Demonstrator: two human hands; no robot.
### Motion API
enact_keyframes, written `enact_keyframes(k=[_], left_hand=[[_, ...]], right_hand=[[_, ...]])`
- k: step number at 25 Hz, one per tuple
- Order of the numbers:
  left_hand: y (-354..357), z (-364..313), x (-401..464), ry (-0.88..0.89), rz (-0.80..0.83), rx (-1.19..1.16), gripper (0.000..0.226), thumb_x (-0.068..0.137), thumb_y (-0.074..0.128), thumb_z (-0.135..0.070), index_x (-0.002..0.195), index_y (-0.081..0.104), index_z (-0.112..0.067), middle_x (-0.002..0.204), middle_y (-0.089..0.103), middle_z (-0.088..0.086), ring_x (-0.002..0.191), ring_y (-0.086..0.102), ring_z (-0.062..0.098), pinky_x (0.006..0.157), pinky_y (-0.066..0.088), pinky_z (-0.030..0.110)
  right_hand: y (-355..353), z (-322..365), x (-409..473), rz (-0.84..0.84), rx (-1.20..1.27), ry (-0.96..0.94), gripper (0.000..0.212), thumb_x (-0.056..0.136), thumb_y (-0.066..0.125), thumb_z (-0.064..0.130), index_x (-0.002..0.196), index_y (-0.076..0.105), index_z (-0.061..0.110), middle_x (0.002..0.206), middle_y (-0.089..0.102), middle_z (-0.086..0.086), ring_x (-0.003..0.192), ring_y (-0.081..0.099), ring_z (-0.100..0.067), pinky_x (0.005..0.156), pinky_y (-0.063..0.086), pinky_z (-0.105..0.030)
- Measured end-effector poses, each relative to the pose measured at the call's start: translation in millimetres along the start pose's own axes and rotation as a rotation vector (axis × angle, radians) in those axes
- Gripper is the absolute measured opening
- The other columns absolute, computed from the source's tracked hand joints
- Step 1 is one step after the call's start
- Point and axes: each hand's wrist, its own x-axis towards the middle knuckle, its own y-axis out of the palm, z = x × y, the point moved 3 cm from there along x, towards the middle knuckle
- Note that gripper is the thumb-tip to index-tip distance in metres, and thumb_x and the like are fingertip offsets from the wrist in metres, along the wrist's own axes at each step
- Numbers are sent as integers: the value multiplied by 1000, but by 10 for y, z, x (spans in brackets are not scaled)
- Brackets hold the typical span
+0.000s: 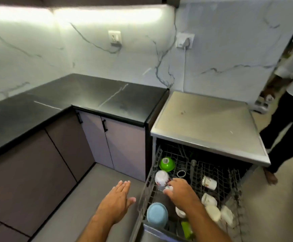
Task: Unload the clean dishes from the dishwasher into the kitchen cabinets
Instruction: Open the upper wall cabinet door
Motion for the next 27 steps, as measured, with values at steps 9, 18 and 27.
enact_keyframes(k=[9, 18, 27], left_hand=[[-1253, 1594, -228, -82, -238, -15, 95, 80, 3, -75, 157, 3, -20, 164, 5, -6, 150, -2, 11, 120, 1, 27], [-2529, 3142, -627, -161, -510, 70, 123, 53, -23, -83, 156, 4, -20, 164, 5, -6, 150, -5, 10, 114, -9, 20], [-3627, 3505, -216, -118, -723, 107, 95, 76, -6, -75, 156, 1, -25, 163, -1, -10, 144, -15, 1, 113, -12, 19]], right_hand=[[-238, 1868, 950, -120, -3, -210, 54, 97, 48, 55, 140, 53, 22, 147, 45, 2, 139, 35, -17, 114, 27, -28], [-458, 3970, 1633, -313, 24, -420, 46, 97, 47, 55, 135, 55, 30, 132, 50, 13, 126, 41, -10, 102, 41, -25], [-1291, 5046, 2577, -487, -136, -564, 45, 98, 46, 50, 137, 54, 29, 139, 48, 9, 133, 36, -14, 104, 39, -28]])
